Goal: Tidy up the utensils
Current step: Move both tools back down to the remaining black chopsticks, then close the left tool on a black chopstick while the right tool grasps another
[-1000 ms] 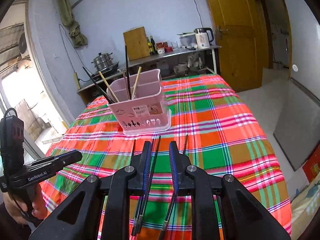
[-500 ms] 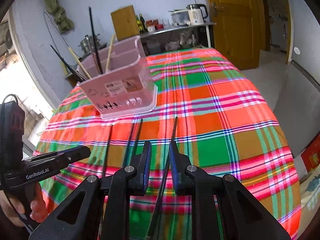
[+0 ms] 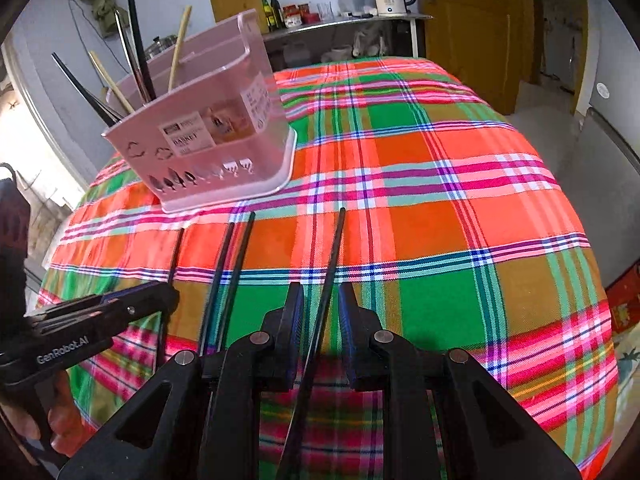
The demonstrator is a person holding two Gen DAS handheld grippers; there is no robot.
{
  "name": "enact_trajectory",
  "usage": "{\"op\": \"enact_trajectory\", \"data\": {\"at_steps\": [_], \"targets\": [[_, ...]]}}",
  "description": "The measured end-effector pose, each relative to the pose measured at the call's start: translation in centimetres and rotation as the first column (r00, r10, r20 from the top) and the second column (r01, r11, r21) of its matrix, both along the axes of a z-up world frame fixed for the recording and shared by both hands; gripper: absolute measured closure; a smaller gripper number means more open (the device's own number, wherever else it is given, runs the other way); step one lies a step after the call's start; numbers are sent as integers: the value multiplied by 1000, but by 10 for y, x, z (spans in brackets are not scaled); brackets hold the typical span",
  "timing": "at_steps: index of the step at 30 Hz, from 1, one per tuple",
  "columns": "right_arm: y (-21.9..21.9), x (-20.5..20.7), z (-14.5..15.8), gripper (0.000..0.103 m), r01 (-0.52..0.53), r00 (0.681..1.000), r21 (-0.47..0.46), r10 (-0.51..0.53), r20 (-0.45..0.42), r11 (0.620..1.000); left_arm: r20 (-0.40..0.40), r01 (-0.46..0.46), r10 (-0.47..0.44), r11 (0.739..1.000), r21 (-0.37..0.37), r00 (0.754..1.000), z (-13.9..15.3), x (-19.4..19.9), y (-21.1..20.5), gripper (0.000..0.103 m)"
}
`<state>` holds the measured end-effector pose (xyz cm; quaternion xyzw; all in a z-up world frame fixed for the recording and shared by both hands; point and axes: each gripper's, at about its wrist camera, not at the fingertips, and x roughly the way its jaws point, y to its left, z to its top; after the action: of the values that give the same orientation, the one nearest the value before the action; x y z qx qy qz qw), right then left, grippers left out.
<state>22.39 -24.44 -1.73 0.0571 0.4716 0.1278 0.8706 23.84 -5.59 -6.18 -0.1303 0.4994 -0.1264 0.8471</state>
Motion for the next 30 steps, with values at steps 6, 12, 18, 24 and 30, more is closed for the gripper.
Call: {"op": "enact_trajectory", "data": {"at_steps": [6,12,18,24,30], "targets": [[4,8,-6,85,7,1000,-4,-8,-24,1000,8,21,-21,997,76,1000,3,6,-14,89],[12,16,-6,95,-8,999,-76,6,-34,997,24,25,-28,990,139,999,4,6,-24,93],[3,17,-2,98,2,999,-31,-4,-41,1000,13,21,-23,996,89,1000,7,5,-13,95],[3,6,20,98,-3,1000,-5,3,10,1000,66,31,-35,997,64,997,36,-4,2,99],[0,2,54,98,-6,997,31,4,80,999,143,51,-57,998,41,988,77,-12,14,99]]}}
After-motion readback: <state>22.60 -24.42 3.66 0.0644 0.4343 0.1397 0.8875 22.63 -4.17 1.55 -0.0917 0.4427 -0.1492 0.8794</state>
